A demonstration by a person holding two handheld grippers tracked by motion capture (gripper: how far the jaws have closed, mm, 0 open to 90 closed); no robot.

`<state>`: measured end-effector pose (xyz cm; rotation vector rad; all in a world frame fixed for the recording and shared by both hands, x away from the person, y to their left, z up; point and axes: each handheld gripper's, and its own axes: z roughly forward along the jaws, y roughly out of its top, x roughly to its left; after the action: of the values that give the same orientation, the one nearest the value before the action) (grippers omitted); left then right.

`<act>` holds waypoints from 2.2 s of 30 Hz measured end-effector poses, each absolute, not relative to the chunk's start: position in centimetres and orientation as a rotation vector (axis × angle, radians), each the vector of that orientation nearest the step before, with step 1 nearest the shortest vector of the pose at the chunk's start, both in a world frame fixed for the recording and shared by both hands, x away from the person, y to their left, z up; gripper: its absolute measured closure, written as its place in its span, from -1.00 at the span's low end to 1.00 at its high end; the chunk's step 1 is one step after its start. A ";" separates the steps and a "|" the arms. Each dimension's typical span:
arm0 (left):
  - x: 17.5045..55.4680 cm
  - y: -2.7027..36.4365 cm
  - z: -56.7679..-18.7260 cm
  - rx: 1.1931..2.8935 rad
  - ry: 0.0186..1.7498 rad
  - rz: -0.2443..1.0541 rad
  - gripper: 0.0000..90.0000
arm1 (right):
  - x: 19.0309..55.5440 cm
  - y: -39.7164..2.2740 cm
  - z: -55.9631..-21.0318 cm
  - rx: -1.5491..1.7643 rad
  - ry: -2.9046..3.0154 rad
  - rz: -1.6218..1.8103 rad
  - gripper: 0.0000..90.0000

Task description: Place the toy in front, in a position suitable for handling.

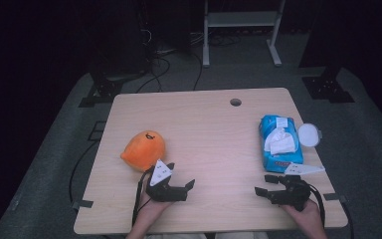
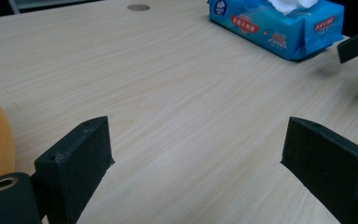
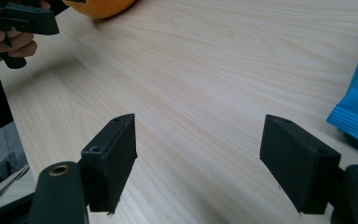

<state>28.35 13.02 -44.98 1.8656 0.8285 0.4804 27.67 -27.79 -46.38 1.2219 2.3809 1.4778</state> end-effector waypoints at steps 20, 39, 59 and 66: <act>31.3 18.2 -39.1 1.692 0.877 0.676 -0.82 | 28.2 -28.5 -46.6 1.279 2.335 1.490 -0.43; 33.3 23.3 -40.6 1.655 1.028 0.795 -0.82 | 28.3 -27.7 -46.5 1.240 2.361 1.476 -0.43; 34.6 23.3 -44.3 1.783 1.168 0.761 -0.68 | 27.8 -27.1 -46.1 1.194 2.377 1.471 -0.40; 34.3 23.0 -44.3 1.838 1.127 0.815 -0.39 | 27.7 -26.9 -46.1 1.182 2.386 1.462 -0.38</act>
<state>34.27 23.05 -44.31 1.8383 1.1267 0.8153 27.72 -26.87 -46.07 1.1819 2.3856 1.4618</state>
